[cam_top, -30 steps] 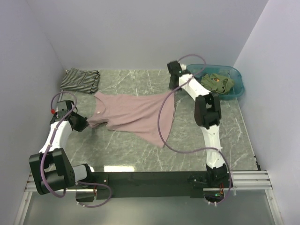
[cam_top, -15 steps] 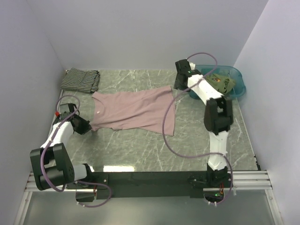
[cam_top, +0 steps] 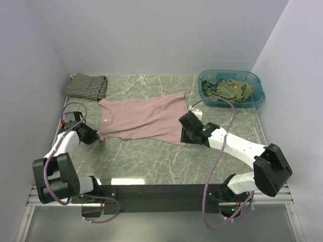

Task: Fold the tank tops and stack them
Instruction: Flatten the tank top out

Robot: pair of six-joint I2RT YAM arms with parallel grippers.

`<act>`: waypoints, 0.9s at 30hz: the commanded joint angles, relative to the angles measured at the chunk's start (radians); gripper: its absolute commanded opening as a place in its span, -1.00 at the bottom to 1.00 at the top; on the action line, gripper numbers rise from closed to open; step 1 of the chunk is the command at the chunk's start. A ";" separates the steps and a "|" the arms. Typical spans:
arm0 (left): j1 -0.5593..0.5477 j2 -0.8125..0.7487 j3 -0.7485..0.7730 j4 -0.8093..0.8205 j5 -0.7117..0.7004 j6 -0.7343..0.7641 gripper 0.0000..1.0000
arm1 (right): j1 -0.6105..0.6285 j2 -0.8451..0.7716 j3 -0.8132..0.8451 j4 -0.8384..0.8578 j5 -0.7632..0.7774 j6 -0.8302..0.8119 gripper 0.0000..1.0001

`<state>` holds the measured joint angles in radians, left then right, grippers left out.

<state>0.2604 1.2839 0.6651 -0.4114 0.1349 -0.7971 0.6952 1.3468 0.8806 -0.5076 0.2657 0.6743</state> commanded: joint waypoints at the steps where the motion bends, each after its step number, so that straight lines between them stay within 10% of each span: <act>1: 0.002 -0.024 0.042 0.013 0.011 0.022 -0.83 | 0.026 0.008 -0.060 0.064 0.014 0.088 -0.15; 27: 0.002 -0.034 0.059 -0.004 -0.006 0.027 -0.85 | 0.027 0.144 -0.057 0.167 0.113 0.126 -0.14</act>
<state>0.2604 1.2724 0.6849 -0.4221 0.1341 -0.7940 0.7177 1.5238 0.7876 -0.3729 0.3321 0.7776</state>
